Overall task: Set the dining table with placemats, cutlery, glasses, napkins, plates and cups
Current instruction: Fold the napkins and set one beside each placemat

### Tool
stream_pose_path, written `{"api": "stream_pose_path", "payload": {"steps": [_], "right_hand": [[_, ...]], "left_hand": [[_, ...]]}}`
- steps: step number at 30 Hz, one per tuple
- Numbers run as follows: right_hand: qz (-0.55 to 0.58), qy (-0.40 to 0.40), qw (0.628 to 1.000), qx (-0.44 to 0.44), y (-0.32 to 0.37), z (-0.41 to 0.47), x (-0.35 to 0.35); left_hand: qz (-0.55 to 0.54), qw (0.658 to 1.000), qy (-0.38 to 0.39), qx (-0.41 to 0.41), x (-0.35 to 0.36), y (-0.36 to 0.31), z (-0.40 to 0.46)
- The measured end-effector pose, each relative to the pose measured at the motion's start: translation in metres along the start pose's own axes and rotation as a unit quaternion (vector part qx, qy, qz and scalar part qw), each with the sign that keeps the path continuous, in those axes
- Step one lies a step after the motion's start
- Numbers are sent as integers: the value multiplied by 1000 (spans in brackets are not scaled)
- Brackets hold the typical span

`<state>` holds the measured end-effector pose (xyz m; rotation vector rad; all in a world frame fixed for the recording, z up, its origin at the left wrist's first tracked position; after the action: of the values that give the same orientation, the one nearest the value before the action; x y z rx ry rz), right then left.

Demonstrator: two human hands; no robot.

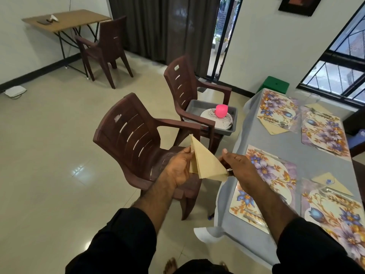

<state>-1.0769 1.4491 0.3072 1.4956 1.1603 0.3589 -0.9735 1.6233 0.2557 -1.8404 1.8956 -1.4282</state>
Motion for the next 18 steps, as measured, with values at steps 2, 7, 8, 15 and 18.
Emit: {"api": "stream_pose_path", "payload": {"steps": [2,7,8,15,18], "right_hand": [[-22,16,1000,-1,-2,-2,2],[-70,48,996,0,-16,0,9],[-79,50,996,5,-18,2,9],[-14,3,1000,5,-14,4,4],[10,21,998,58,-18,-1,6]], "left_hand": [[35,999,-24,-13,-3,4,0],[99,994,-46,-24,-5,11,-4],[108,993,-48,-28,-4,11,-5],[171,985,-5,7,2,8,-8],[202,978,-27,34,2,5,-4]]}}
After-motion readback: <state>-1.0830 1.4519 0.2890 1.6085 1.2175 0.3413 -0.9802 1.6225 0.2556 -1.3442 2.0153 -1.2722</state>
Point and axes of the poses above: each hand's wrist, its own z-axis towards the middle knuckle, its own x-axis out of the palm, y = z × x, the point moved 6 cm from there along z, towards the middle knuckle, and after that the axes turned 7 degrees about -y, right-handed, at the moved point
